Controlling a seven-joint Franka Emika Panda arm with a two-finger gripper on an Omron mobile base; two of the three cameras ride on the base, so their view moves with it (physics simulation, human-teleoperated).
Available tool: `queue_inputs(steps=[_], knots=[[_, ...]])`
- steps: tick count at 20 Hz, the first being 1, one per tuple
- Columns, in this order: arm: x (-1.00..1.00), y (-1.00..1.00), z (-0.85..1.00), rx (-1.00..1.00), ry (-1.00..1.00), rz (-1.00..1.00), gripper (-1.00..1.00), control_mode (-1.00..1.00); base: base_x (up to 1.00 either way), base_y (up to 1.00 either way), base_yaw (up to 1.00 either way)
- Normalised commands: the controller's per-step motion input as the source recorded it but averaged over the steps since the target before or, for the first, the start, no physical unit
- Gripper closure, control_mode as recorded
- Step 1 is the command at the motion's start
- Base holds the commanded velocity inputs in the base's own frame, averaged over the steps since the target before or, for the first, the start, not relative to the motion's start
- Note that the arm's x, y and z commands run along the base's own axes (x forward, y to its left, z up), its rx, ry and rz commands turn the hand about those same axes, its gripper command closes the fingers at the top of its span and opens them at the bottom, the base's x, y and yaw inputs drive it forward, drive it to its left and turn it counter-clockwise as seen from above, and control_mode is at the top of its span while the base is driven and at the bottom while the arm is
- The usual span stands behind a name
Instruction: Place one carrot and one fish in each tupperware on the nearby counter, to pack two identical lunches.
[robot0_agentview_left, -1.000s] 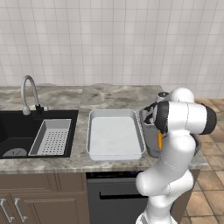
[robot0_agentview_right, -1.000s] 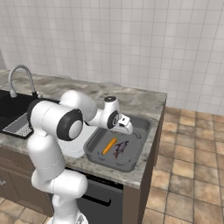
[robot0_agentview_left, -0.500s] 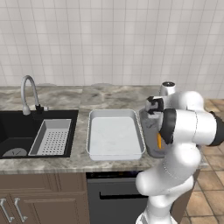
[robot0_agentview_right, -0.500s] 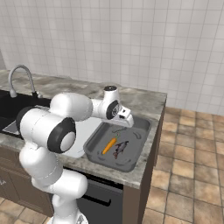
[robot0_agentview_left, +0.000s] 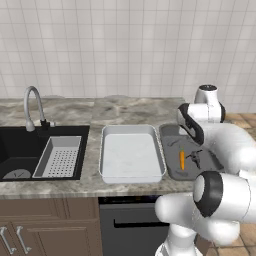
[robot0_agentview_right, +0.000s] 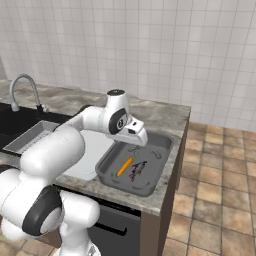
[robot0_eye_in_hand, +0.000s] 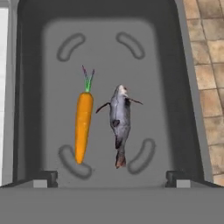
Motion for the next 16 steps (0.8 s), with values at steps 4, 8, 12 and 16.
queue_inputs(steps=[4,8,12,16], knots=[[-0.98,0.41,0.72,0.00,0.00,0.00,-1.00,-1.00,0.00,0.00,0.00],[-0.88,0.31,0.93,-0.01,-0.02,0.00,-1.00,-1.00,0.00,0.00,0.00],[-0.74,0.19,0.88,0.00,0.00,0.00,-1.00,-1.00,0.00,0.00,0.00],[-0.86,0.01,0.41,0.00,-0.04,0.08,-1.00,-1.00,0.00,0.00,0.00]])
